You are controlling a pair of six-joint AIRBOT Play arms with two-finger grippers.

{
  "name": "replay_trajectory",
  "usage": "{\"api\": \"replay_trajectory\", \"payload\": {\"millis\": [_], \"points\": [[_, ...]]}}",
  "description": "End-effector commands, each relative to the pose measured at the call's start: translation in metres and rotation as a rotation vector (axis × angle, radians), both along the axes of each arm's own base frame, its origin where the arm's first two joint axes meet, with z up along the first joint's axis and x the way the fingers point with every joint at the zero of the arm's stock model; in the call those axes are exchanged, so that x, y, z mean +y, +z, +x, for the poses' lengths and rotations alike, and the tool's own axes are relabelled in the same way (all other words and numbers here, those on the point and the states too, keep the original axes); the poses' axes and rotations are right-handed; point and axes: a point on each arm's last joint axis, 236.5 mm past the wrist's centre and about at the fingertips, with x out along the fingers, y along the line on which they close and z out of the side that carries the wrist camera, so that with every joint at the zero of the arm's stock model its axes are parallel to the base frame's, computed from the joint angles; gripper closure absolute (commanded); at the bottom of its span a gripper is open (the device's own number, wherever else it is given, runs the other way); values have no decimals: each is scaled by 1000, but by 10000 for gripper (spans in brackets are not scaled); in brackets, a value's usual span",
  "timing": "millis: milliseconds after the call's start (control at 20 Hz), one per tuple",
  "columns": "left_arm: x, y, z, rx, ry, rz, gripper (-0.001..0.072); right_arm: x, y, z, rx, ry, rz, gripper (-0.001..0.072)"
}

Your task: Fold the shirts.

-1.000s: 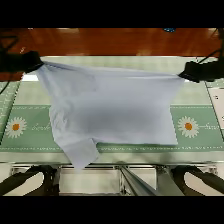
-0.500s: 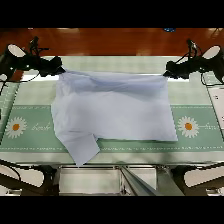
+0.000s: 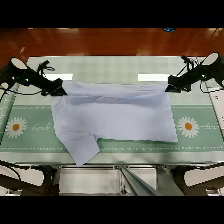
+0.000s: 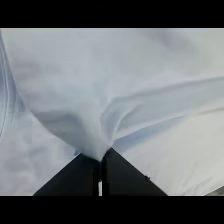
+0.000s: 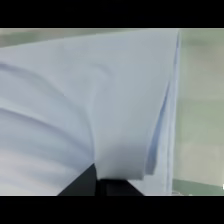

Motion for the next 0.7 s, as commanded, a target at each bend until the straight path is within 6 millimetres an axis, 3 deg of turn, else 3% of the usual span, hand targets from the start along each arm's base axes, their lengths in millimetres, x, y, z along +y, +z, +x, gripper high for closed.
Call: {"api": "replay_trajectory", "payload": {"millis": [0,150,200,250,300,400,500,650], "points": [[-1,-13,-25,66,-33,-10,691,-1,-12,-18,62,18,-7,682],[-2,-12,-29,79,-40,-17,691,2,-12,-17,59,23,-5,682],[-3,-11,-31,88,-43,-21,670,2,-12,-16,60,9,-6,617],[-5,-9,-36,112,-50,-29,449,1,-12,-17,77,-28,-7,354],[-6,-5,-43,131,-70,-39,212,-2,-9,-20,92,-34,-1,305],[0,10,-52,120,-103,-44,196,-14,4,-30,105,-46,-7,305],[18,25,-58,67,-51,-19,197,-43,25,-42,81,-70,-85,305],[54,28,-99,4,97,6,197,-72,37,-70,-11,-195,-130,306]]}}
